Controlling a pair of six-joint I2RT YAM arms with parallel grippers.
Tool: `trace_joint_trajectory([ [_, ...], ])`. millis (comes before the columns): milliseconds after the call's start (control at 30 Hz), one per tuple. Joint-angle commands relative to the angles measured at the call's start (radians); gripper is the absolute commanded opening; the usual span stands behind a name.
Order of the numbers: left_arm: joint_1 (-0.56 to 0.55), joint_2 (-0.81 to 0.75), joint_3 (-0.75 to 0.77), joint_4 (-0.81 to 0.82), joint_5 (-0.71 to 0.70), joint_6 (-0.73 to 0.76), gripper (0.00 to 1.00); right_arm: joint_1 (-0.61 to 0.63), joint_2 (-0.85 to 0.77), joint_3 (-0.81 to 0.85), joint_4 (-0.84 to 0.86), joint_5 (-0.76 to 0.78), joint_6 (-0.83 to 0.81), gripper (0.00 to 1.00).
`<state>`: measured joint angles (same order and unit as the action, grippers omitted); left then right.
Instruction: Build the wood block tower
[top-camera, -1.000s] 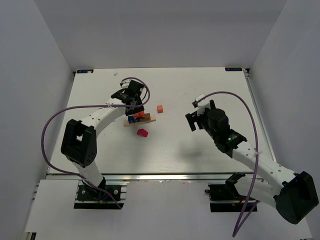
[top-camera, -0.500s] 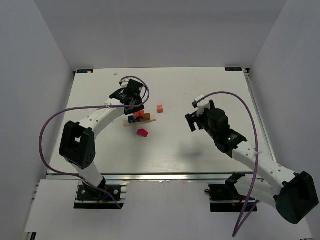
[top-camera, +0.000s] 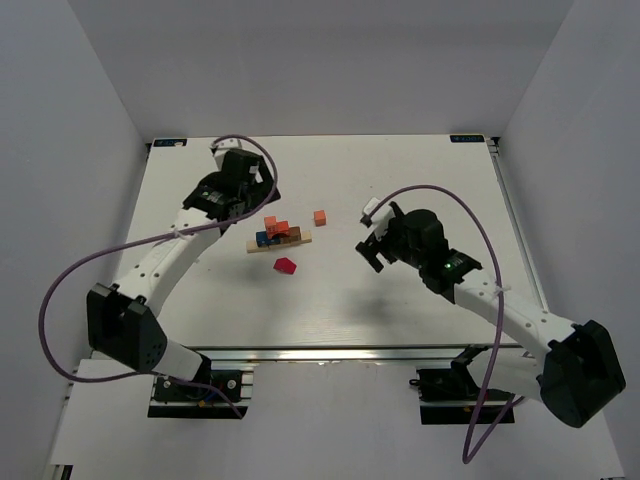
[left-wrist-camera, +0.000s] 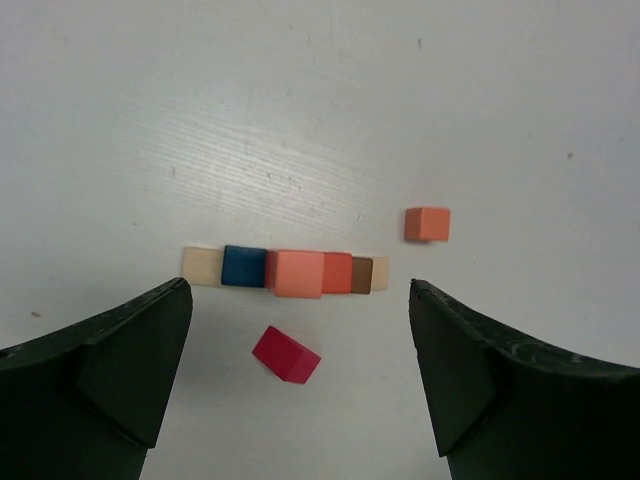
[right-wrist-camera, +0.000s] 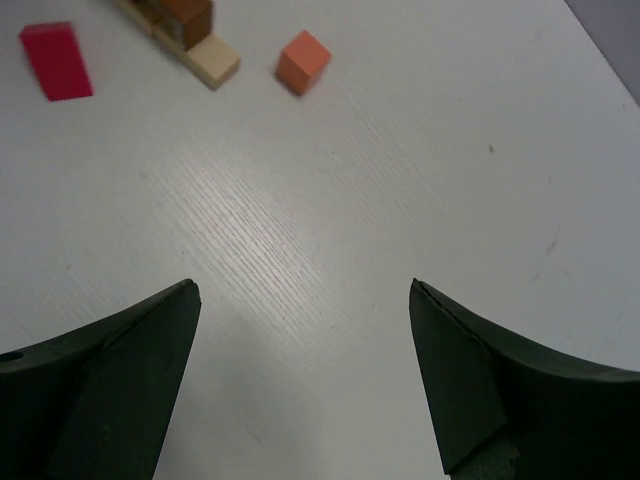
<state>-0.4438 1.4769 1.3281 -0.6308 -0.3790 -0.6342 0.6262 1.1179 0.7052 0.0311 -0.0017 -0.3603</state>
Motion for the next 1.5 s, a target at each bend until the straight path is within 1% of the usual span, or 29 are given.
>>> trace_joint_trajectory([
  [0, 0.105, -0.072, -0.041, 0.037, 0.017, 0.028, 0.98, -0.002, 0.077, 0.091, 0.026, -0.289, -0.328, 0.89],
  [33, 0.135, -0.079, -0.064, 0.031, 0.022, 0.024, 0.98, -0.002, 0.147, 0.147, 0.012, -0.316, -0.379, 0.89],
  [67, 0.193, -0.098, -0.101, 0.039, 0.035, 0.016, 0.98, -0.003, 0.231, 0.233, -0.067, -0.363, -0.458, 0.89],
  [100, 0.218, -0.110, -0.101, 0.051, 0.043, 0.016, 0.98, -0.003, 0.275, 0.234, -0.107, -0.385, -0.494, 0.89],
  [133, 0.235, -0.124, -0.146, 0.069, 0.049, 0.018, 0.98, -0.005, 0.320, 0.325, -0.147, -0.395, -0.528, 0.89],
  [167, 0.250, -0.147, -0.167, 0.104, 0.051, 0.022, 0.98, -0.009, 0.365, 0.370, -0.213, -0.399, -0.555, 0.89],
  [200, 0.252, -0.150, -0.181, 0.114, 0.051, 0.034, 0.98, -0.013, 0.452, 0.416, -0.241, -0.396, -0.584, 0.89],
  [233, 0.254, -0.150, -0.194, 0.118, 0.049, 0.040, 0.98, -0.013, 0.500, 0.469, -0.290, -0.393, -0.604, 0.89],
  [267, 0.254, -0.144, -0.199, 0.128, 0.051, 0.053, 0.98, -0.017, 0.543, 0.582, -0.342, -0.409, -0.629, 0.89],
  [300, 0.257, -0.139, -0.204, 0.129, 0.048, 0.059, 0.98, -0.020, 0.589, 0.635, -0.424, -0.420, -0.650, 0.89],
  [333, 0.258, -0.133, -0.208, 0.134, 0.045, 0.062, 0.98, -0.022, 0.671, 0.686, -0.459, -0.429, -0.689, 0.89],
  [367, 0.267, -0.124, -0.213, 0.131, 0.040, 0.064, 0.98, -0.025, 0.709, 0.777, -0.488, -0.438, -0.704, 0.89],
  [400, 0.272, -0.109, -0.214, 0.131, 0.028, 0.064, 0.98, -0.026, 0.780, 0.819, -0.535, -0.443, -0.718, 0.89],
  [433, 0.277, -0.102, -0.217, 0.132, 0.026, 0.062, 0.98, -0.031, 0.815, 0.858, -0.557, -0.454, -0.745, 0.89],
  [467, 0.286, -0.095, -0.224, 0.138, 0.028, 0.064, 0.98, -0.034, 0.845, 0.931, -0.579, -0.460, -0.762, 0.89],
  [500, 0.292, -0.090, -0.228, 0.144, 0.035, 0.068, 0.98, -0.037, 0.903, 0.962, -0.594, -0.465, -0.770, 0.87],
  [600, 0.300, -0.087, -0.251, 0.178, 0.040, 0.090, 0.98, -0.048, 1.003, 1.078, -0.617, -0.462, -0.752, 0.83],
  [700, 0.310, -0.086, -0.262, 0.184, 0.035, 0.096, 0.98, -0.062, 1.078, 1.154, -0.628, -0.489, -0.744, 0.83],
  [833, 0.318, -0.078, -0.279, 0.207, 0.043, 0.108, 0.98, -0.063, 1.152, 1.227, -0.643, -0.483, -0.735, 0.82],
  [1000, 0.324, -0.047, -0.279, 0.207, 0.051, 0.113, 0.98, -0.066, 1.194, 1.241, -0.602, -0.457, -0.721, 0.77],
  [1233, 0.336, -0.035, -0.290, 0.218, 0.060, 0.116, 0.98, -0.069, 1.243, 1.284, -0.632, -0.460, -0.740, 0.72],
  [1267, 0.338, -0.032, -0.288, 0.218, 0.061, 0.116, 0.98, -0.069, 1.246, 1.294, -0.635, -0.466, -0.738, 0.71],
  [1367, 0.341, -0.024, -0.287, 0.214, 0.061, 0.116, 0.98, -0.069, 1.254, 1.298, -0.632, -0.478, -0.733, 0.59],
  [1400, 0.341, -0.023, -0.287, 0.214, 0.060, 0.116, 0.98, -0.069, 1.258, 1.306, -0.632, -0.480, -0.733, 0.53],
  [1467, 0.344, -0.026, -0.287, 0.214, 0.060, 0.116, 0.98, -0.069, 1.261, 1.314, -0.642, -0.485, -0.730, 0.46],
])
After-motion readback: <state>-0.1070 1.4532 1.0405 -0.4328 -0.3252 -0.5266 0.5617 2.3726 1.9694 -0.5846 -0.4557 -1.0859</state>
